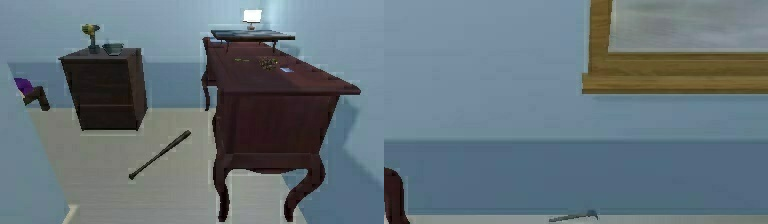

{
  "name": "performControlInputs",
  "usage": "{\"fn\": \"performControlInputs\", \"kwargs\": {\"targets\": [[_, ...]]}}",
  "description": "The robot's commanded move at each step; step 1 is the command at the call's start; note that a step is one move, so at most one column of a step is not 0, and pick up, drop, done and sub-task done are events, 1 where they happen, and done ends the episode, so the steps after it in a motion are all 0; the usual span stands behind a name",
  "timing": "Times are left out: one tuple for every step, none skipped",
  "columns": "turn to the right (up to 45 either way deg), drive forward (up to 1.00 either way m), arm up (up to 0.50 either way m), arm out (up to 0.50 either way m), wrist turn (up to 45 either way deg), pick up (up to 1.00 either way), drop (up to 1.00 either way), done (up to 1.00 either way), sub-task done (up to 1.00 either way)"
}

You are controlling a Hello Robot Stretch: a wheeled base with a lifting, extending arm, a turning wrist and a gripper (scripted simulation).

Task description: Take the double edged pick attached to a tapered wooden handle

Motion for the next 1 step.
{"fn": "performControlInputs", "kwargs": {"targets": [[0.0,0.0,0.32,0.0,0.0,0.0,0.0,0.0,0.0]]}}
